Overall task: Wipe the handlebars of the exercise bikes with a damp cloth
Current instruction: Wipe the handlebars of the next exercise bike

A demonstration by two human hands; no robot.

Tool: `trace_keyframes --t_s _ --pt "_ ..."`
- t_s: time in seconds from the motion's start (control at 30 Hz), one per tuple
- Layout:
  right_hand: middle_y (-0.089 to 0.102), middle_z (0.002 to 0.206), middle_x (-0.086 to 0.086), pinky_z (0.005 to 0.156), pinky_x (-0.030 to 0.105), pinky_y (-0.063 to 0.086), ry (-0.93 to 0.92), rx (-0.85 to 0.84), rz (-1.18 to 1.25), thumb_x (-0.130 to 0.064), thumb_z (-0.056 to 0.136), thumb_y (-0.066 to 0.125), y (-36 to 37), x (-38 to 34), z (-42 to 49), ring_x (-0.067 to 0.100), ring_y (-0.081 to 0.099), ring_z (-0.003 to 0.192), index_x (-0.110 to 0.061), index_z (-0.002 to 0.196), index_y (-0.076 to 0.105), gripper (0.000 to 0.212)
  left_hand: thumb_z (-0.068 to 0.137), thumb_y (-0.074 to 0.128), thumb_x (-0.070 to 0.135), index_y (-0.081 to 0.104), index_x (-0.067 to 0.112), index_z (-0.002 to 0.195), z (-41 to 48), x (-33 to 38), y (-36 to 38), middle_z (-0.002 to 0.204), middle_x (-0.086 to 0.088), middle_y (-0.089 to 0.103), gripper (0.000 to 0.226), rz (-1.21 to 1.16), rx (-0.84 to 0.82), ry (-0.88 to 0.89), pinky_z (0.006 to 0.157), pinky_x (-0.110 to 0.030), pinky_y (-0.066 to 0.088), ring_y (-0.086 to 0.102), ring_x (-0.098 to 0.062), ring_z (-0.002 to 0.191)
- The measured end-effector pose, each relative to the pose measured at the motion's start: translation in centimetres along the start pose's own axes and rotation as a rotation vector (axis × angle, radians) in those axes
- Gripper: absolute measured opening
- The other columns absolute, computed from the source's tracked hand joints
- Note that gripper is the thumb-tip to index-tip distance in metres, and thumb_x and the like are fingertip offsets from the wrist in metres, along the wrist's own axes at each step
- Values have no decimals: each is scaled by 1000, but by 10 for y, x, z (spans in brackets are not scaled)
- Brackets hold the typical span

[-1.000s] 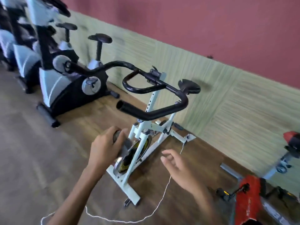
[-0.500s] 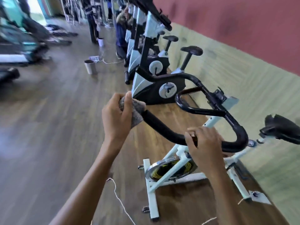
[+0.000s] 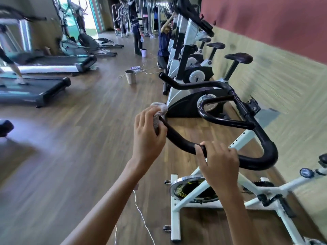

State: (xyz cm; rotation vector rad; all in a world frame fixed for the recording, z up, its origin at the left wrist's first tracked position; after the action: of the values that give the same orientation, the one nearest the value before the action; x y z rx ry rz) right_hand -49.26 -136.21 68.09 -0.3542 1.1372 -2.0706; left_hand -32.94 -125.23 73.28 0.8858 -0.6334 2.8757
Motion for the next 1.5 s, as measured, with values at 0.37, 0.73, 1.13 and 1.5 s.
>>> trace_keyframes --t_s 0.37,0.73,1.13,1.5 --pt "62 76 -4 69 36 39 -28 9 27 -49 97 31 3 4 -1 19 54 69 -18 93 66 47 85 52 -3 58 5 113 -12 -6 18 121 -6 60 30 -16 161 136 106 -31 38 54 -30 115" --pt "60 71 -1 66 34 36 -37 68 -2 -47 99 30 6 2 0 18 51 64 -15 88 67 50 81 42 19 59 10 104 21 -4 3 108 2 62 30 34 -264 175 90 -39 46 57 -20 99" --pt "61 77 -2 72 37 40 -4 -7 43 -50 96 27 5 2 -1 20 53 70 -17 91 65 51 101 29 26 67 11 78 30 -28 17 71 -34 62 47 -559 -194 -334 40 -25 36 46 -24 41" --pt "62 73 -1 70 36 39 12 -6 36 -48 96 30 5 -1 1 19 53 67 -15 87 67 50 95 34 12 57 -7 75 37 -11 15 46 2 58 36 -411 -229 -389 37 -23 32 45 -15 37"
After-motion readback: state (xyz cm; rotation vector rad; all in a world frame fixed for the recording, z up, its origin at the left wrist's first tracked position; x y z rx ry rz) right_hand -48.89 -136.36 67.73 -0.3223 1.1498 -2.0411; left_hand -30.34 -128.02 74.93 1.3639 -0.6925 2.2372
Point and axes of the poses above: each hand's wrist, its own z-axis towards the middle knuckle, its own y-axis out of the palm, x = y × z, the point moved 4 cm from there along z, towards the middle knuckle
